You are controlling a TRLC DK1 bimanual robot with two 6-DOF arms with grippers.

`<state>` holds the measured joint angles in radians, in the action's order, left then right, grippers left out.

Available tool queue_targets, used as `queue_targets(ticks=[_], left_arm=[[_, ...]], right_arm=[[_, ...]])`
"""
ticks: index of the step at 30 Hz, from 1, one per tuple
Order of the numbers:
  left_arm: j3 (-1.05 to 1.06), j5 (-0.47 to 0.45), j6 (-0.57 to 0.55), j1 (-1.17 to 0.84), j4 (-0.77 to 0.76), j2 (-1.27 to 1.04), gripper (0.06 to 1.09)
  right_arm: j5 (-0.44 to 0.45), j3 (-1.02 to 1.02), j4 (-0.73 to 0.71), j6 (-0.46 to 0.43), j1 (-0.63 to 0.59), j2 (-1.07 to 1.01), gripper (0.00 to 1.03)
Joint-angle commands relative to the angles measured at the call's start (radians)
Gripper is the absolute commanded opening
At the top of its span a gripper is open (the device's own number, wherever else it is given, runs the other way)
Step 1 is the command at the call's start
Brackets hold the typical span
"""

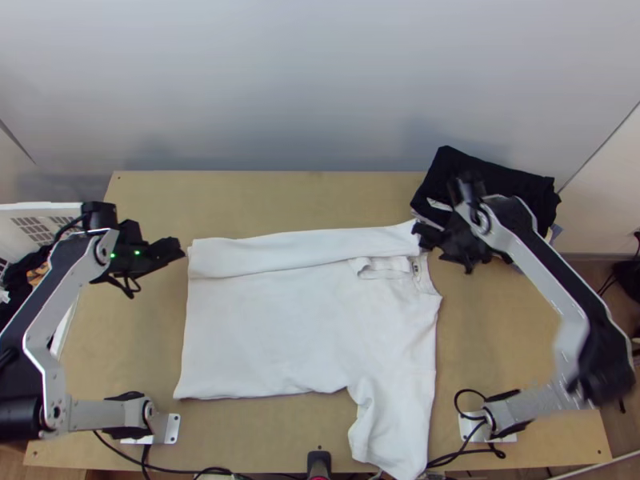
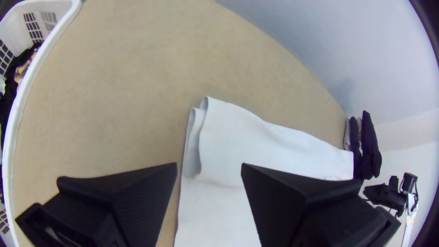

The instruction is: Fold the t-shirt

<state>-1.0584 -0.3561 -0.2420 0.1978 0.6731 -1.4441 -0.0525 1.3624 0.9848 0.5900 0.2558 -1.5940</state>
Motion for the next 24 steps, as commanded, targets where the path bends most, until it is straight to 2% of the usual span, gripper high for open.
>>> queue_targets(ticks=[1,3,6,7,8,9,10,11,13,16,19,24], left_arm=[[-0.005,0.014,0.06,0.002,0.094,0.096,0.76],[-0.012,0.016,0.115,-0.028,0.174,0.117,0.71],[-0.022,0.014,0.194,-0.084,0.309,0.149,0.59],[-0.022,0.014,0.216,-0.093,0.344,0.16,0.59],[-0.02,0.016,0.239,-0.104,0.391,0.165,0.59],[-0.023,0.016,0.28,-0.124,0.462,0.159,0.59],[-0.025,0.022,0.302,-0.133,0.5,0.157,0.59],[-0.025,0.026,0.313,-0.146,0.531,0.157,0.59],[-0.026,0.049,0.36,-0.169,0.62,0.157,0.59],[-0.018,0.131,0.388,-0.196,0.658,0.16,0.59],[-0.017,0.164,0.394,-0.198,0.665,0.18,0.59],[0.001,0.192,0.411,-0.233,0.683,0.231,0.59]], right_arm=[[-0.112,-0.123,0.029,-0.032,0.091,0.246,0.62],[-0.219,-0.134,0.149,0.031,0.103,0.27,0.62],[-0.219,-0.141,0.296,0.037,0.146,0.295,0.62],[-0.224,-0.16,0.33,0.039,0.148,0.295,0.62],[-0.253,-0.181,0.356,0.039,0.148,0.29,0.67],[-0.306,-0.206,0.416,0.042,0.148,0.286,0.83],[-0.331,-0.24,0.453,0.06,0.148,0.287,0.95],[-0.336,-0.279,0.451,0.083,0.149,0.304,0.95],[-0.345,-0.335,0.451,0.088,0.163,0.322,0.95],[-0.345,-0.407,0.451,0.083,0.166,0.315,0.93],[-0.345,-0.473,0.451,0.019,0.148,0.319,0.92],[-0.353,-0.54,0.417,-0.068,0.125,0.305,0.7]])
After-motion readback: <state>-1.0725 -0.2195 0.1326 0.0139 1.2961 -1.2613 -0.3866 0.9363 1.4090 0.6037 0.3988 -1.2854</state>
